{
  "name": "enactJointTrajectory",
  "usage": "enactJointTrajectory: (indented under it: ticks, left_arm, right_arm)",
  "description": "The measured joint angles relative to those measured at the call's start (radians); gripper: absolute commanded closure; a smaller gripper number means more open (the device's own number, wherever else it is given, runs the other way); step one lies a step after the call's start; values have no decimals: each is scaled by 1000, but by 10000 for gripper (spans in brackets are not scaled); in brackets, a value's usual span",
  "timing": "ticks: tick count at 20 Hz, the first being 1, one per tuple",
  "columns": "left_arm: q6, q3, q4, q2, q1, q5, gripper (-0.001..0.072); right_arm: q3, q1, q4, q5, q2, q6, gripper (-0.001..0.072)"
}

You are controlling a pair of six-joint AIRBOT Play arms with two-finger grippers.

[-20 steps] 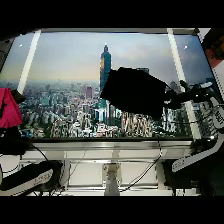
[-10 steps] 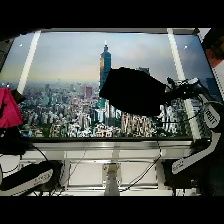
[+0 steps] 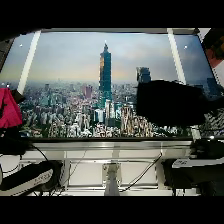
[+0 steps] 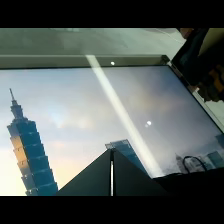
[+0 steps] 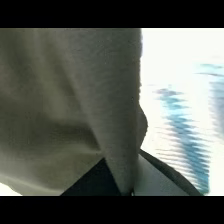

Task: Fold the clothes and pants, and hang the long-sleeved shirts on hangers.

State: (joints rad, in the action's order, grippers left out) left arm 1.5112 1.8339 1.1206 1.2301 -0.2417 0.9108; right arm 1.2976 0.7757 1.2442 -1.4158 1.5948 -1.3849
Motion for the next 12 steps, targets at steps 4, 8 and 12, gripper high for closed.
enactJointTrajectory:
  ticks: [4, 8, 12]
  left_arm:
    - [0, 0, -16, 0, 0, 0, 703]
    - [5, 0, -27, 0, 0, 0, 702]
    - [27, 0, -31, 0, 0, -1, 702]
  right_arm:
    - [56, 255, 61, 13, -17, 32, 701]
    - [105, 393, 107, 94, -20, 50, 701]
    - [158, 423, 182, 192, -20, 53, 697]
